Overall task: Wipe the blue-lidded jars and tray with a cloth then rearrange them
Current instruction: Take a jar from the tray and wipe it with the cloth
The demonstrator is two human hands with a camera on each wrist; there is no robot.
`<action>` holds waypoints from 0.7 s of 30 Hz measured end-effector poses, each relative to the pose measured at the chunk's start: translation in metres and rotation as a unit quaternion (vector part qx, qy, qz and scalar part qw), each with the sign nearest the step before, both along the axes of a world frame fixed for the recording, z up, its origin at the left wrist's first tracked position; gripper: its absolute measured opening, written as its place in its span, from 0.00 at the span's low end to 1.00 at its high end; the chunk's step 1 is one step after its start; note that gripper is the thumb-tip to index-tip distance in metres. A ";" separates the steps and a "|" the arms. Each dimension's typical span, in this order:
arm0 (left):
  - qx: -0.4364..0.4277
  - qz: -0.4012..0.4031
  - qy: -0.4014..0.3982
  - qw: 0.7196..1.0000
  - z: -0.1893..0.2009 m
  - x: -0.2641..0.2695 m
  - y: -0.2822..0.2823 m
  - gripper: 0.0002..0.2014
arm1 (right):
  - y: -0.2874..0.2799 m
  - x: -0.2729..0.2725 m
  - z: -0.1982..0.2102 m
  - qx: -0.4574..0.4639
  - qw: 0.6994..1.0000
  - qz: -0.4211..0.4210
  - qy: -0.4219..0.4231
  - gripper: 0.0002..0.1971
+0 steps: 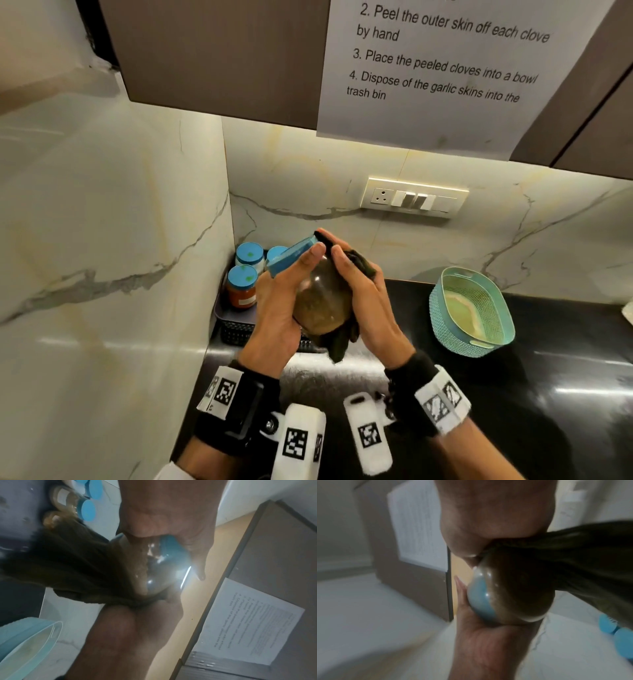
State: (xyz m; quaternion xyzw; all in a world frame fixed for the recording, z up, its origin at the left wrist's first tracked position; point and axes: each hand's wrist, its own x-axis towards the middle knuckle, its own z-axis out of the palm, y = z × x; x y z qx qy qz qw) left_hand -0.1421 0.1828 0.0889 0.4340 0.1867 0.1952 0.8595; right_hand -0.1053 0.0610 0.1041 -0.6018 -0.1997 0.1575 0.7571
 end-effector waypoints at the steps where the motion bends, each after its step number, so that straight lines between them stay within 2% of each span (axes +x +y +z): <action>1: 0.005 0.005 0.003 1.000 0.001 0.001 0.000 0.54 | 0.002 0.000 0.003 0.004 1.000 -0.001 0.029 0.19; 2: 0.005 0.002 0.000 1.000 0.003 0.002 0.002 0.54 | 0.005 -0.004 0.005 0.005 1.000 -0.010 0.008 0.17; 4: -0.007 -0.009 -0.009 1.000 0.005 0.005 0.009 0.56 | 0.008 -0.018 0.000 -0.007 0.991 -0.038 -0.131 0.18; 6: -0.026 -0.012 -0.023 0.999 0.001 0.005 0.012 0.56 | 0.006 -0.024 -0.015 -0.054 0.959 -0.058 -0.273 0.21; 7: -0.028 -0.011 -0.025 0.999 0.000 0.005 0.010 0.55 | 0.003 -0.020 -0.019 -0.073 0.948 -0.061 -0.304 0.22; 8: -0.022 -0.005 -0.020 1.000 0.000 0.003 0.005 0.53 | 0.002 -0.013 -0.017 -0.070 0.953 -0.049 -0.291 0.21; 11: 0.009 0.017 0.002 1.000 0.001 0.004 -0.008 0.42 | 0.004 0.010 0.007 -0.043 0.995 0.014 -0.092 0.15; 12: 0.012 0.021 0.004 1.000 0.003 0.007 -0.008 0.39 | 0.005 0.012 0.012 -0.041 0.996 0.014 -0.073 0.14; 14: -0.001 0.004 -0.001 1.000 0.004 0.013 0.000 0.39 | 0.007 0.002 0.007 -0.056 0.987 -0.028 -0.146 0.17; 16: -0.044 0.004 -0.005 0.999 0.002 0.015 0.007 0.47 | 0.005 -0.012 -0.012 -0.098 0.954 -0.052 -0.279 0.22; 18: -0.078 0.009 -0.005 0.997 0.000 0.012 0.006 0.53 | 0.002 -0.016 -0.033 -0.148 0.915 -0.072 -0.369 0.25; 19: -0.079 0.008 0.001 0.997 -0.001 0.009 0.003 0.56 | -0.001 -0.012 -0.036 -0.158 0.905 -0.068 -0.388 0.26; 21: -0.059 -0.019 0.011 0.998 -0.002 0.002 -0.006 0.55 | -0.009 0.001 -0.032 -0.150 0.917 -0.031 -0.369 0.32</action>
